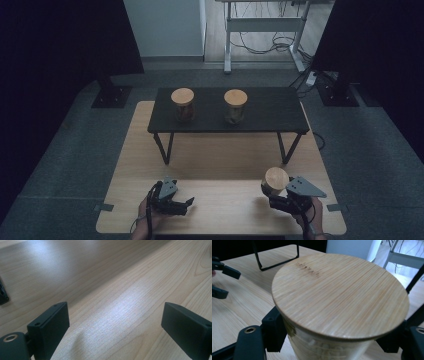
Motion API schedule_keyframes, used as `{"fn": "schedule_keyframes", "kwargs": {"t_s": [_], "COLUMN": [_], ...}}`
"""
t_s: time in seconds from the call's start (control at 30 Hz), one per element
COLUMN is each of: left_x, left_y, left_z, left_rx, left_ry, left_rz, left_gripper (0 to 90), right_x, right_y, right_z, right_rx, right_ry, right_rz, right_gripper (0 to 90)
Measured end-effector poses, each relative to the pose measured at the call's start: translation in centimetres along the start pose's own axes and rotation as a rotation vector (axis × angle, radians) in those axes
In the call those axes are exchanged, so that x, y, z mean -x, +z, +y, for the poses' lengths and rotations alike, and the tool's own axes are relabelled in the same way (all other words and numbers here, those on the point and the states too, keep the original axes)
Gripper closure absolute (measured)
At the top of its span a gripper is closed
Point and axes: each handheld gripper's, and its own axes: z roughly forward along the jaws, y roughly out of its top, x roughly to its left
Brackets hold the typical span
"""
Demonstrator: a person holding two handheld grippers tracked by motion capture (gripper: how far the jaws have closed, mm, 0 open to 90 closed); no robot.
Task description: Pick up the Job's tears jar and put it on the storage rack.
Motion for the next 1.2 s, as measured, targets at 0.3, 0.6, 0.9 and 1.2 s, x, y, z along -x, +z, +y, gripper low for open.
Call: {"fn": "schedule_keyframes", "kwargs": {"t_s": [0.3,0.6,0.9,1.2], "left_x": [0.0,0.0,0.0,0.0], "left_y": [0.0,0.0,0.0,0.0], "left_z": [0.0,0.0,0.0,0.0], "left_rx": [-0.002,-0.002,-0.003,-0.005], "left_ry": [-0.001,0.001,0.002,0.002], "left_rz": [0.0,0.001,0.003,0.004], "left_gripper": [7.7,7.7,7.7,7.7], "right_x": [-0.7,-0.8,-0.5,0.0], "right_y": [-0.1,-0.2,-0.1,0.3], "right_z": [1.7,2.4,2.4,2.3], "right_rx": [0.025,0.02,0.014,0.011], "right_ry": [-0.017,-0.018,-0.002,0.023], "right_rz": [0.039,0.039,0.038,0.046], "right_gripper": [24.5,24.5,24.6,24.7]}}
